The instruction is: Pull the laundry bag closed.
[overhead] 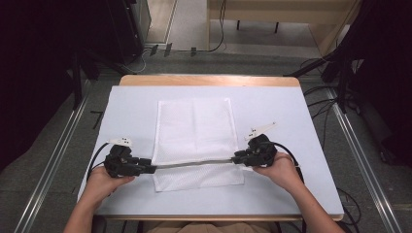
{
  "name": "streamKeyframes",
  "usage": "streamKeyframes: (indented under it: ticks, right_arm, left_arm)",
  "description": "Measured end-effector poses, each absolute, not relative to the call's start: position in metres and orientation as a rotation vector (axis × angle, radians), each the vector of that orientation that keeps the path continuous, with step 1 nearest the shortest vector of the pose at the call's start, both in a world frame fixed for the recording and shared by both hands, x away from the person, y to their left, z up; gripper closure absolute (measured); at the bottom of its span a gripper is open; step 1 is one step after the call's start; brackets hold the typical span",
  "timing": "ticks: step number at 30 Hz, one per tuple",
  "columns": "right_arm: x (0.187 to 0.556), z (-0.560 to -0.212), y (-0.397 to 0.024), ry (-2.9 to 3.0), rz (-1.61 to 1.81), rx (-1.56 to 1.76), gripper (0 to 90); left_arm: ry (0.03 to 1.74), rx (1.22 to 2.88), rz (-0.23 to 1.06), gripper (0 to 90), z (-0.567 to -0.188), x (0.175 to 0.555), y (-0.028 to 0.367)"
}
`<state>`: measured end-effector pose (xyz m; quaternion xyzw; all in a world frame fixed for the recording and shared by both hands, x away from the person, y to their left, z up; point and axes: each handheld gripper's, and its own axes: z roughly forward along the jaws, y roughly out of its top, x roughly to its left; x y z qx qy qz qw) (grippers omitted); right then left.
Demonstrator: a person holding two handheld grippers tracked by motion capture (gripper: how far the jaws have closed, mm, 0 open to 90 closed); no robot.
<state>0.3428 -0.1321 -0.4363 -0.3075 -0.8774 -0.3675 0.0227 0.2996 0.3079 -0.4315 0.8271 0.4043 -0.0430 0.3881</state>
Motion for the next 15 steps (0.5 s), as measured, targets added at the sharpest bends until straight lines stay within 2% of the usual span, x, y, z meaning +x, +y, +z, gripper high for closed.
streamKeyframes:
  ticks: [2, 4, 8, 15]
  right_arm:
    - [0.342, -0.434, -0.134, -2.739, -1.193, -0.964, 58.5]
    - [0.343, -0.433, -0.136, -2.756, -1.233, -0.983, 53.0]
    - [0.346, -0.435, -0.143, -2.740, -1.261, -1.051, 45.8]
    - [0.354, -0.437, -0.162, -2.743, -1.303, -1.166, 40.4]
  left_arm:
    - [1.030, 2.077, -0.052, 48.3, -0.429, 0.299, 0.309]
    - [1.037, 2.055, -0.005, 44.3, -0.427, 0.299, 0.312]
    - [1.068, 2.070, 0.058, 40.8, -0.428, 0.300, 0.316]
    - [1.154, 2.012, 0.148, 37.5, -0.426, 0.303, 0.327]
